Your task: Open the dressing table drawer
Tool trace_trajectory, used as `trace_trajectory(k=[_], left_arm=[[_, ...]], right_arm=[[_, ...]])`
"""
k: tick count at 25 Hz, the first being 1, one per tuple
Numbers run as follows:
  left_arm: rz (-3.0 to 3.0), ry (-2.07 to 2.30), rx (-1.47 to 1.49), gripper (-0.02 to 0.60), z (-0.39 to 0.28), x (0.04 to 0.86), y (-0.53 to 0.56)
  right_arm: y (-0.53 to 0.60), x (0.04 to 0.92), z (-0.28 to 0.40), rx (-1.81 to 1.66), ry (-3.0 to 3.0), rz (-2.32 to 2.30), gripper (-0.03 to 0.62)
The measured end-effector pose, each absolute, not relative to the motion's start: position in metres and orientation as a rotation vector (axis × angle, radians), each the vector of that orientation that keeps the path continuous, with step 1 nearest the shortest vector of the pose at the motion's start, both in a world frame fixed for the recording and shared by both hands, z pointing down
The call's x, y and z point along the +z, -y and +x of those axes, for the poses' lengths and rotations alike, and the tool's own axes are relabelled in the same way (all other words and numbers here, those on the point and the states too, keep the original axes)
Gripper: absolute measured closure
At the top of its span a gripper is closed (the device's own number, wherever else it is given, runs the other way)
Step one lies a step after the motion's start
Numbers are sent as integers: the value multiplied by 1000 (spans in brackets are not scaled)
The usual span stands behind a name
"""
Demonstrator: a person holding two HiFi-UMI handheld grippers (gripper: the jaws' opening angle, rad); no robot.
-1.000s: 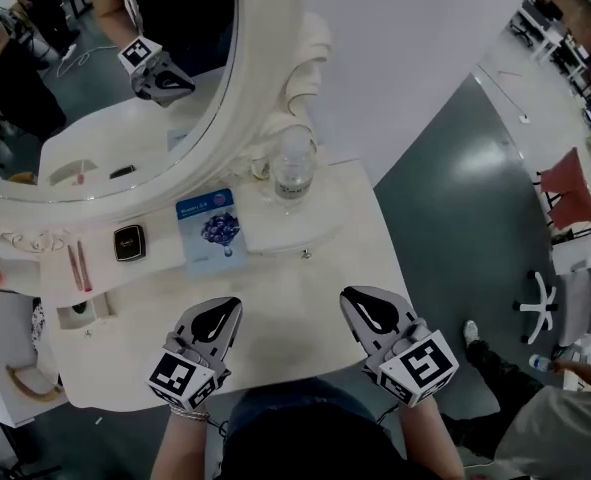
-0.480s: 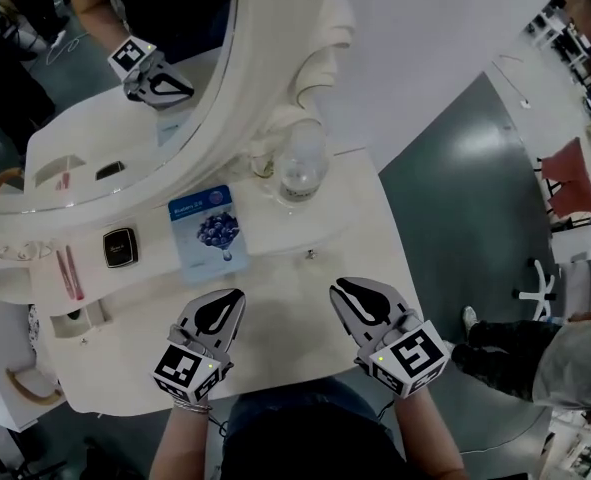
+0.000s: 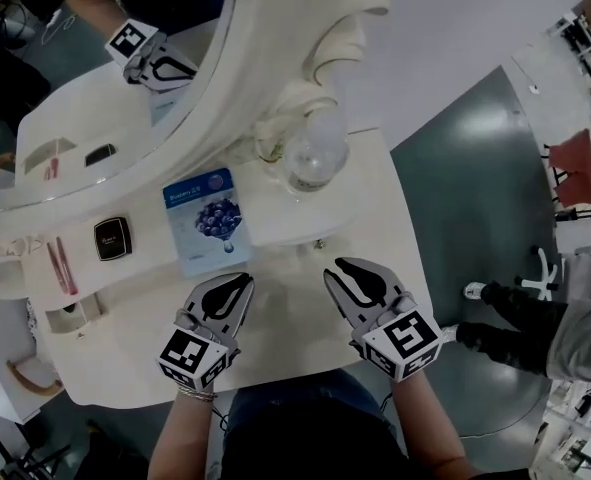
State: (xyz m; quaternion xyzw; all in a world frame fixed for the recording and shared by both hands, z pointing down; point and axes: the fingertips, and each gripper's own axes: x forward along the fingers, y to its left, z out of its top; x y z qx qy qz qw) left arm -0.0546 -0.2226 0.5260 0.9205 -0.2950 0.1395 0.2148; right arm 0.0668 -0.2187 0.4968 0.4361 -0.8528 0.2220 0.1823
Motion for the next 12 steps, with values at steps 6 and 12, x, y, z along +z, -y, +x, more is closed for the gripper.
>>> trace_trajectory(k=[6, 12], left_arm=[[2536, 842, 410, 561, -58, 534, 231], [2526, 837, 430, 561, -57, 543, 238]], right_arm=[[231, 517, 67, 646, 2368, 1229, 483], [243, 540, 67, 661, 2315, 1231, 464]])
